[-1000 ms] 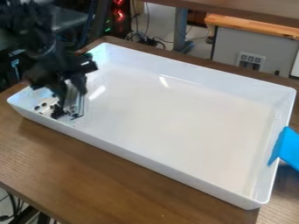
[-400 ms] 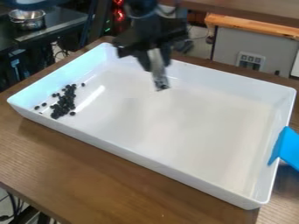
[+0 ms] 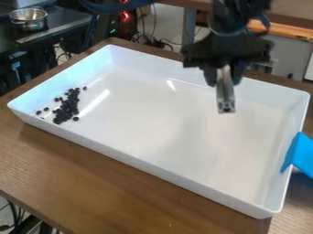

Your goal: Sweep into pile

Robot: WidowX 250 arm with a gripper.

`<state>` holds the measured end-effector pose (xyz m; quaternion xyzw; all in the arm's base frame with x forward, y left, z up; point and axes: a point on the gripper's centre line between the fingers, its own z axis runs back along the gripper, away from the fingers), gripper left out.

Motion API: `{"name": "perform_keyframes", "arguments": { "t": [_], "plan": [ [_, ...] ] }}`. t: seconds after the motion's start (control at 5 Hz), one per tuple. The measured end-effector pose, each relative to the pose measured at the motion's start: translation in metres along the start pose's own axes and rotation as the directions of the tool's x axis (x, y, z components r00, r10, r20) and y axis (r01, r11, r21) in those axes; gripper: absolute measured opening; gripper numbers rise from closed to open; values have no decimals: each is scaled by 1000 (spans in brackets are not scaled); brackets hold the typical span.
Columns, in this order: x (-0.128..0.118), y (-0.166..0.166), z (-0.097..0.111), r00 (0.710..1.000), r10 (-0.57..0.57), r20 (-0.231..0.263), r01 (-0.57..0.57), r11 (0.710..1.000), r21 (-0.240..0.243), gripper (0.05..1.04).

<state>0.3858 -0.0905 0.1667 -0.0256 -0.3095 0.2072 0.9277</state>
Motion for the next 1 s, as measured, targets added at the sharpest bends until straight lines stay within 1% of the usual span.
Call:
{"name": "perform_keyframes", "arguments": {
  "t": [0.2,0.4,0.6,0.8,1.0],
  "plan": [
    [-27,-26,-20,999,-52,0,52,998,46,370],
    [-42,-26,-49,994,-109,-21,110,990,84,370],
    [-47,-32,-62,987,-158,-24,159,985,62,413],
    [-48,-36,-60,972,-226,-66,229,973,36,743],
    [-39,-28,-55,970,-204,-132,208,978,17,981]
  ]
}}
